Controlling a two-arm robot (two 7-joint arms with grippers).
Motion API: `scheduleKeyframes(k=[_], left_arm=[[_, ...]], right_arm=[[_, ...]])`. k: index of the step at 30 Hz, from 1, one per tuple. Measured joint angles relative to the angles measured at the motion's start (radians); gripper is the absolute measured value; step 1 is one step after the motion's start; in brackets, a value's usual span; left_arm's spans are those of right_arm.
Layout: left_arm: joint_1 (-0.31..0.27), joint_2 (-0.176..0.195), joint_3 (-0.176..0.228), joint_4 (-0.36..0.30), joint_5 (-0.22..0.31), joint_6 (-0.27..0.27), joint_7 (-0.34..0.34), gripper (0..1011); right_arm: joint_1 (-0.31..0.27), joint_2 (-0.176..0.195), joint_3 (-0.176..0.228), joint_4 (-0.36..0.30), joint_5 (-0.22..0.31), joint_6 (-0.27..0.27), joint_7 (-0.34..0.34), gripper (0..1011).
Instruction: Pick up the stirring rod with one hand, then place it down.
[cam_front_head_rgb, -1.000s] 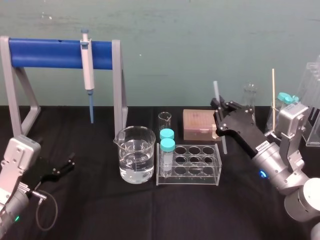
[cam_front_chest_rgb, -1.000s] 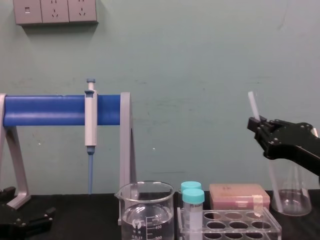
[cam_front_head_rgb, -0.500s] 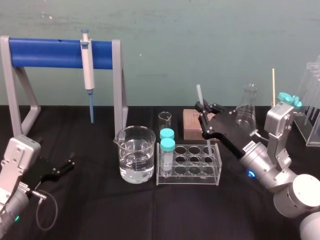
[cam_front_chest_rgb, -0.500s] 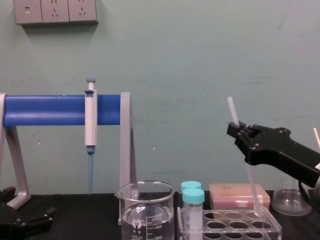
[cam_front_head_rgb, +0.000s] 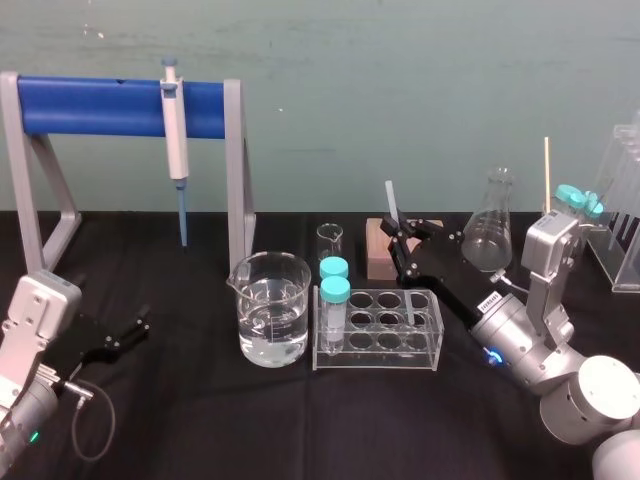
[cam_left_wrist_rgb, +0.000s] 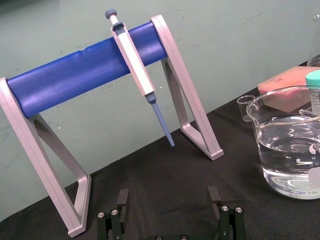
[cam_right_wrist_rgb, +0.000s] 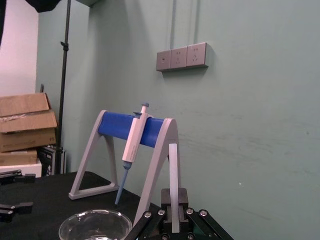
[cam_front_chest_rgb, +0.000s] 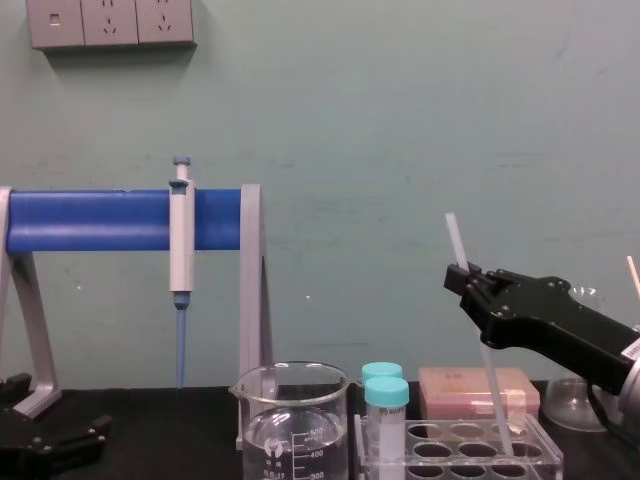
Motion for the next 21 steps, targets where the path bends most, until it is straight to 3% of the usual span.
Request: scheduleKeyframes(k=[11,21], left_arm=[[0.0,0.0,0.0,0.0,0.0,0.0,0.0,1000],[0.0,0.0,0.0,0.0,0.0,0.0,0.0,1000]], right_arm=[[-0.008,-0.001,0.0,0.005,-0.001,0.001,-0.019,72],[-0.007,-0.015,0.014,0.055,-0.003,-0.024,-0.036,72]])
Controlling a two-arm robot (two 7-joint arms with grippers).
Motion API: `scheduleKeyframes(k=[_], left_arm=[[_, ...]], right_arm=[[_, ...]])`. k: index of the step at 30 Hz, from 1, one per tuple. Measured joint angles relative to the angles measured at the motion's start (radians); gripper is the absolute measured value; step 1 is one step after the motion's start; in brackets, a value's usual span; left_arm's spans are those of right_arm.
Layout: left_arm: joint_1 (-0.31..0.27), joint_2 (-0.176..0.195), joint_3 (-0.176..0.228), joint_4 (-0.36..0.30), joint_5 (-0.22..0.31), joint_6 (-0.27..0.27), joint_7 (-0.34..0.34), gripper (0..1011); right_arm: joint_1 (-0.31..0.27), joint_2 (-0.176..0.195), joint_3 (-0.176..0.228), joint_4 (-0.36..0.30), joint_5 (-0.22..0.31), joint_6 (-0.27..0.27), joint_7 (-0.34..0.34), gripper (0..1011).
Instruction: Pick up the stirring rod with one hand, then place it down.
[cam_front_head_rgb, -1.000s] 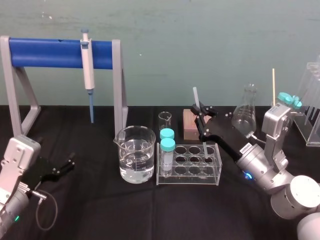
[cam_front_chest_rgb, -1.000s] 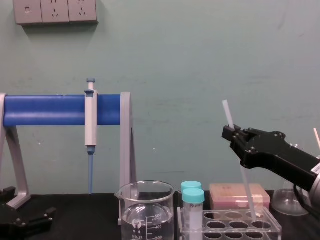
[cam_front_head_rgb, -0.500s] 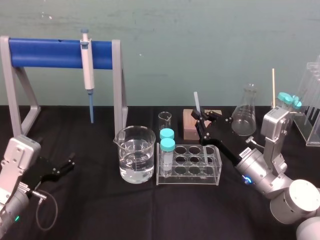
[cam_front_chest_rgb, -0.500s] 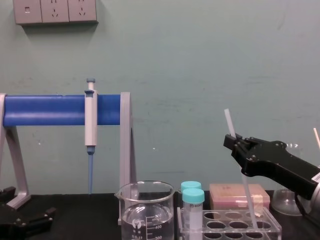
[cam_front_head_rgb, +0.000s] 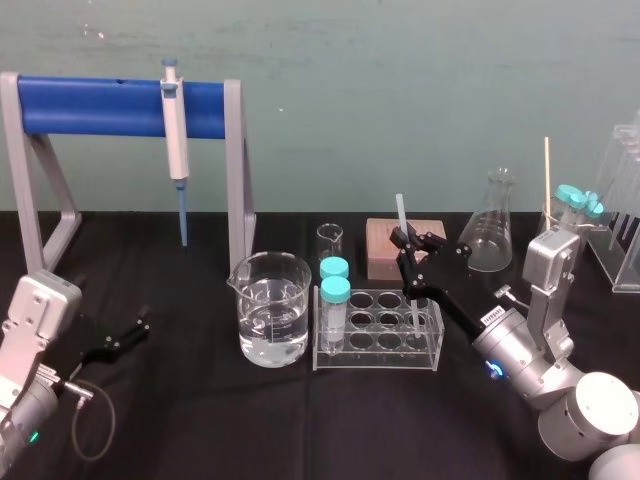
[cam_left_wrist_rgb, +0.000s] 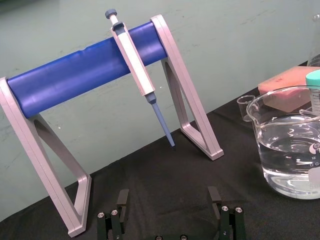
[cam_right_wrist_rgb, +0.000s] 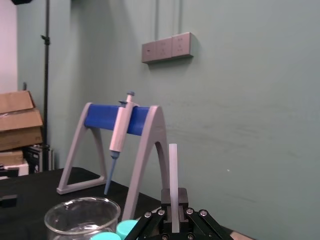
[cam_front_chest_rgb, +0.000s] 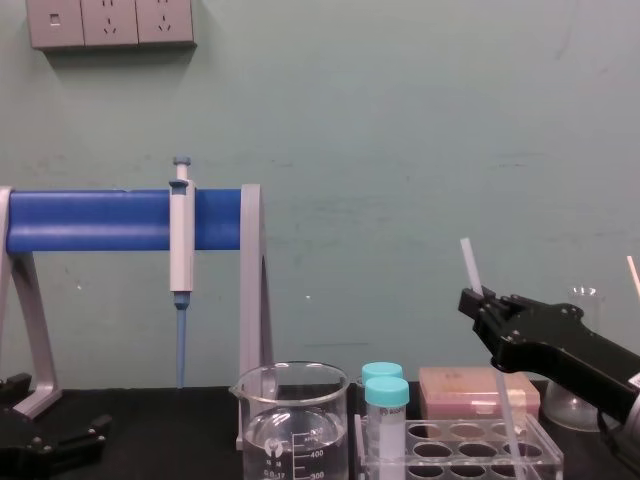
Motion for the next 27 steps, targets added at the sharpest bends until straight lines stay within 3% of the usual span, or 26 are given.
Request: scheduleKeyframes(k=[27], left_arm=[[0.0,0.0,0.0,0.0,0.0,0.0,0.0,1000]], right_arm=[[-0.012,-0.037,0.048,0.051,0.002,-0.019,-0.026,72]])
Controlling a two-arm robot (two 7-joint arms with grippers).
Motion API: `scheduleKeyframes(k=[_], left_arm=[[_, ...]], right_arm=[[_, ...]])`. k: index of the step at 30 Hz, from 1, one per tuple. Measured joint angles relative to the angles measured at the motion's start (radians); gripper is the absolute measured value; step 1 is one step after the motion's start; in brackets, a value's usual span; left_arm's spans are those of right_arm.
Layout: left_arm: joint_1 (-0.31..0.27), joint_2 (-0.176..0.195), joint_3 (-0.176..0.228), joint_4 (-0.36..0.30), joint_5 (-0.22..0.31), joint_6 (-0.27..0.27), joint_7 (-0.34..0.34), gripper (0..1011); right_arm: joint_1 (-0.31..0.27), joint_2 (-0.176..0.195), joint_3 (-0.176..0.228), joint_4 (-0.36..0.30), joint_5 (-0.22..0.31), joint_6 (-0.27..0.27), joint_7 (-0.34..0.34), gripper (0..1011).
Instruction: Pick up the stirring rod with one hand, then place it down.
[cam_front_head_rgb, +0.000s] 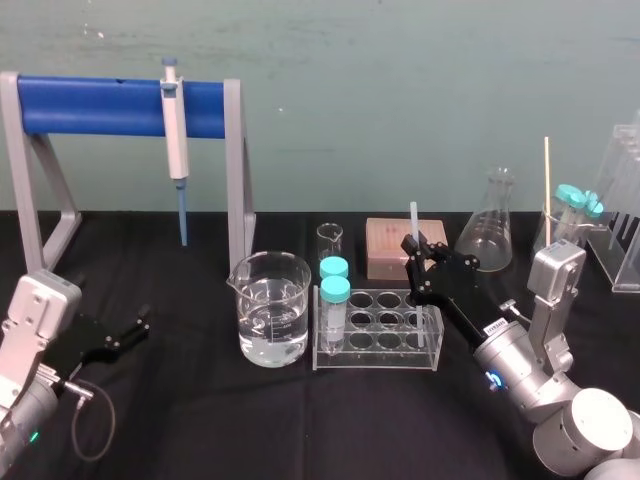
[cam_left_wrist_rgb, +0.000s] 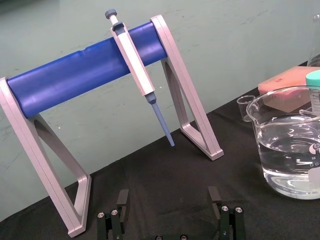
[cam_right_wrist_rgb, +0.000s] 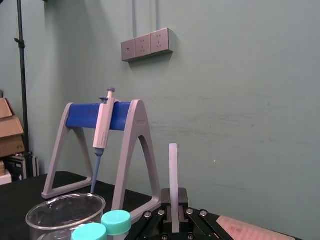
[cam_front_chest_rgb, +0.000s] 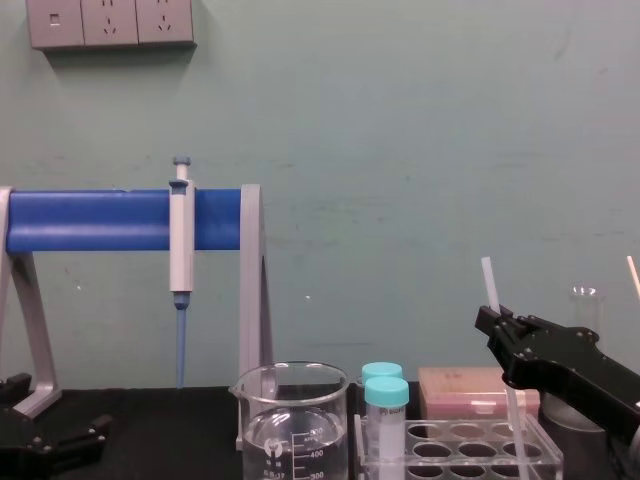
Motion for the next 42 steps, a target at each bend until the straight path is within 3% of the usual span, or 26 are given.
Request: scheduleKeyframes(k=[15,42], left_arm=[[0.0,0.0,0.0,0.0,0.0,0.0,0.0,1000],[0.0,0.0,0.0,0.0,0.0,0.0,0.0,1000]], right_arm=[[0.0,0.001,-0.002,0.0,0.0,-0.001,0.001,88],[0.001,0.001,-0.002,0.0,0.0,-0.003,0.002,931]])
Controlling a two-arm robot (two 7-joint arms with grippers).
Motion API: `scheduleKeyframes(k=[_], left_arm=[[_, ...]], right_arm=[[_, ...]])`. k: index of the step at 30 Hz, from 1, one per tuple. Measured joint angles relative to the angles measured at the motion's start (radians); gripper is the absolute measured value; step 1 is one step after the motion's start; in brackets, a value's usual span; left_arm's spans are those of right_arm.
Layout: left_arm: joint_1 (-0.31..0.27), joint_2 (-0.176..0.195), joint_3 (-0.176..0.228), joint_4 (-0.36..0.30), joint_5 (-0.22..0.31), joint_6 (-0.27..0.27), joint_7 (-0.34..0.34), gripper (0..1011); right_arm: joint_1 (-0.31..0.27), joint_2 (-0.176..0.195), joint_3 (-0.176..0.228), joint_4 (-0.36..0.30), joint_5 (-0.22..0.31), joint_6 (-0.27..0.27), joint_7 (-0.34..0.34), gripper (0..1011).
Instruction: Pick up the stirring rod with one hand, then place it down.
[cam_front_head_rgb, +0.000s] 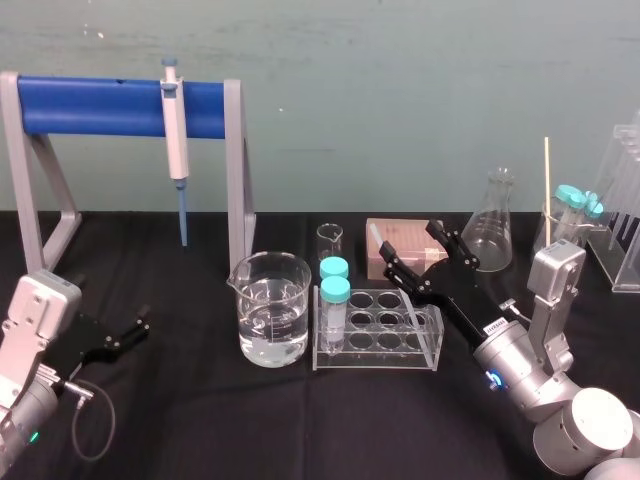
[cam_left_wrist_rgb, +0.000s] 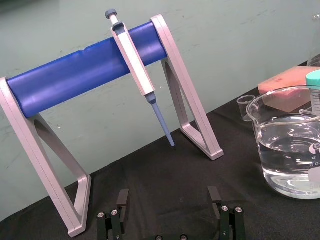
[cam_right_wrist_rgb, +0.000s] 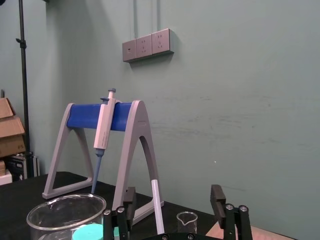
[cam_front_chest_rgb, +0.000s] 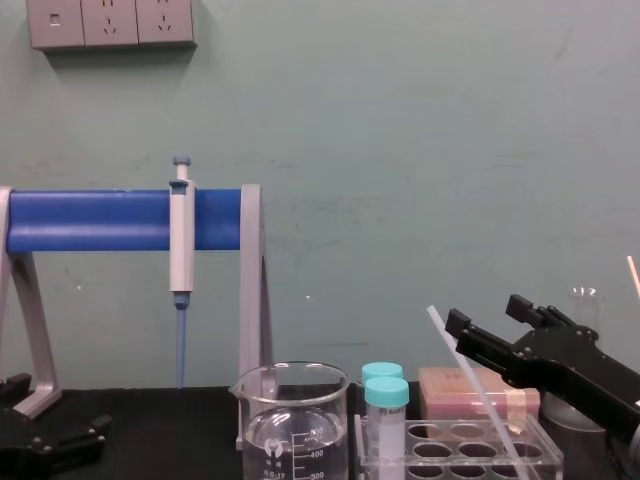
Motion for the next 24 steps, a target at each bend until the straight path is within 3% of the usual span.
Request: scheduleKeyframes(k=[4,16,19,24], left_arm=[[0.0,0.0,0.0,0.0,0.0,0.0,0.0,1000],[0.0,0.0,0.0,0.0,0.0,0.0,0.0,1000],[0.0,0.0,0.0,0.0,0.0,0.0,0.0,1000],[0.0,0.0,0.0,0.0,0.0,0.0,0.0,1000]], right_arm=[[0.0,0.0,0.0,0.0,0.0,0.0,0.0,1002],[0.0,0.0,0.0,0.0,0.0,0.0,0.0,1003],[-0.007,0.0,0.005,-0.018,-0.001,0.006,-0.009,1003],[-0.053,0.003,0.044,-0.117,-0.003,0.044,-0.086,1003]])
